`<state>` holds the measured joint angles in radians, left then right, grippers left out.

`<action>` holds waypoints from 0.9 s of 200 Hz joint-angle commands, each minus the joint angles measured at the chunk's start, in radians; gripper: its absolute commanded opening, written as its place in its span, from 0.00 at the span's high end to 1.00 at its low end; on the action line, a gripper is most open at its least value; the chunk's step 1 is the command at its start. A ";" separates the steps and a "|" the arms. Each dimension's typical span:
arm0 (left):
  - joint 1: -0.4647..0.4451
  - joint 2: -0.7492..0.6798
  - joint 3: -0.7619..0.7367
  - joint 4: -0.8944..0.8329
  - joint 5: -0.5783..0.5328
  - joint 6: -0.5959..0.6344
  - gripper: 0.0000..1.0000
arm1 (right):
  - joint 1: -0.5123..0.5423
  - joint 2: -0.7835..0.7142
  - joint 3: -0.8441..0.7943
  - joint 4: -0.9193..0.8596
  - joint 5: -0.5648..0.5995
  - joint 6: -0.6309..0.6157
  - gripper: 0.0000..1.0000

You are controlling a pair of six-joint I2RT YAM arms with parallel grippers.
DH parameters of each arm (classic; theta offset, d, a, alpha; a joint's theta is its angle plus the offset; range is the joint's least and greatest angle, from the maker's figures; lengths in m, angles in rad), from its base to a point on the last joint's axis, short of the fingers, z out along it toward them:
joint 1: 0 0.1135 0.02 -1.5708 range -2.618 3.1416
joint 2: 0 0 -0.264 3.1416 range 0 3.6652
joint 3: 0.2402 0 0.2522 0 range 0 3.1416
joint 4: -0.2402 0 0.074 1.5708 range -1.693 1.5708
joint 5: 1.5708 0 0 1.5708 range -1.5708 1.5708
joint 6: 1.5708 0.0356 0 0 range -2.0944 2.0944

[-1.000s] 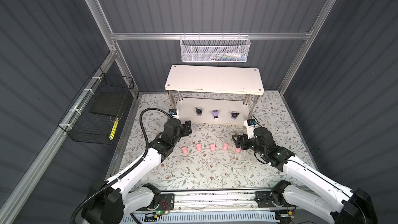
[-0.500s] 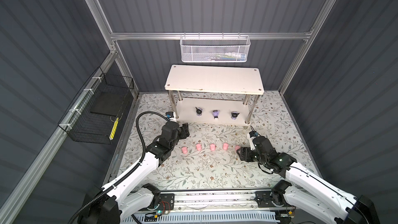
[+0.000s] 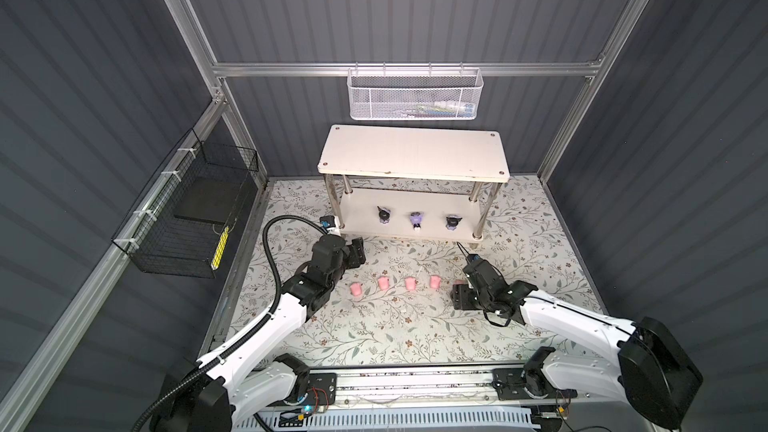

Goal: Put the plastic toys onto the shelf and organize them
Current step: 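Close the right gripper on the pink pig nearest it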

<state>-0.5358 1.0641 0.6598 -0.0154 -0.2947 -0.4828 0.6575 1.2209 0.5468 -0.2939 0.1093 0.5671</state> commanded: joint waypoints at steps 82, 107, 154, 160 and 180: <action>0.006 -0.005 -0.014 0.003 0.003 0.002 0.24 | 0.002 0.144 0.066 0.061 0.090 -0.026 0.45; 0.005 -0.003 -0.017 0.006 0.003 0.001 0.24 | 0.002 0.161 0.068 0.071 0.088 -0.028 0.48; 0.005 0.000 -0.025 0.012 0.006 -0.002 0.24 | 0.003 0.182 0.074 0.086 0.084 -0.035 0.53; 0.005 -0.003 -0.025 0.013 0.006 -0.002 0.24 | 0.003 0.186 0.077 0.084 0.085 -0.037 0.54; 0.005 -0.009 -0.030 0.012 0.002 0.000 0.24 | 0.002 0.199 0.080 0.091 0.084 -0.039 0.58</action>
<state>-0.5358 1.0645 0.6472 -0.0109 -0.2951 -0.4828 0.6582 1.4036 0.6044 -0.2104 0.1814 0.5373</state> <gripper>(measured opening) 0.765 0.446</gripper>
